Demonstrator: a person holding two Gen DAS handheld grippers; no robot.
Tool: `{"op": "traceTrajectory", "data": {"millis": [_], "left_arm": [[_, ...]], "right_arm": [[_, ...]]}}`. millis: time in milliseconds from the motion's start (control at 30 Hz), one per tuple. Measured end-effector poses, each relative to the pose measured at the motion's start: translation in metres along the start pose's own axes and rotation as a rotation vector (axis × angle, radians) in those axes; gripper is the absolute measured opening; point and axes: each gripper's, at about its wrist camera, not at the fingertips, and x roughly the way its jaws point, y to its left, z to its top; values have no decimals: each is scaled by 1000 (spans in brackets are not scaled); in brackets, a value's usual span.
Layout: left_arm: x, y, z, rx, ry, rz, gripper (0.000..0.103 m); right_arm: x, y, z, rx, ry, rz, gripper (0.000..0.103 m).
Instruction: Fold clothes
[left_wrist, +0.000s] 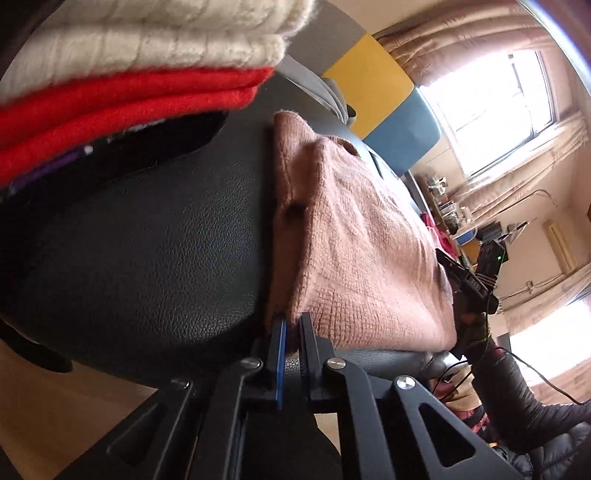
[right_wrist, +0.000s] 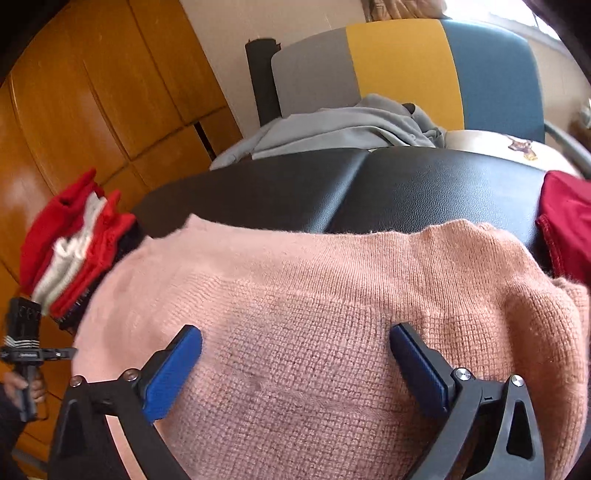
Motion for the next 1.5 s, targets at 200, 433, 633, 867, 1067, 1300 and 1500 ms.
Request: {"op": "traceTrajectory", "data": {"millis": [200,433,633,867,1067,1300,1500], "left_arm": [[-18,-24,19,30,-57,52,18],[16,-58,90,192,-73,184,35],[82,-58,146,225,34,226,36],[81,-73,144,290,-23,202,4],[89,-41,134,211,-44,354,8],[60,-82,128,220,-200,433,21],[114,-119,102,367,-114,429,31]], "right_arm": [[-2,9,-5,-25,6,-28,103],[-9,0,-8,16,-19,23,103],[-8,0,-8,9,-25,17,103],[-9,-4,-8,23,-34,35,103],[-8,-4,-8,21,-35,40,103],[-7,-3,-8,22,-36,39,103],[-6,-4,-6,24,-32,38,103]]}}
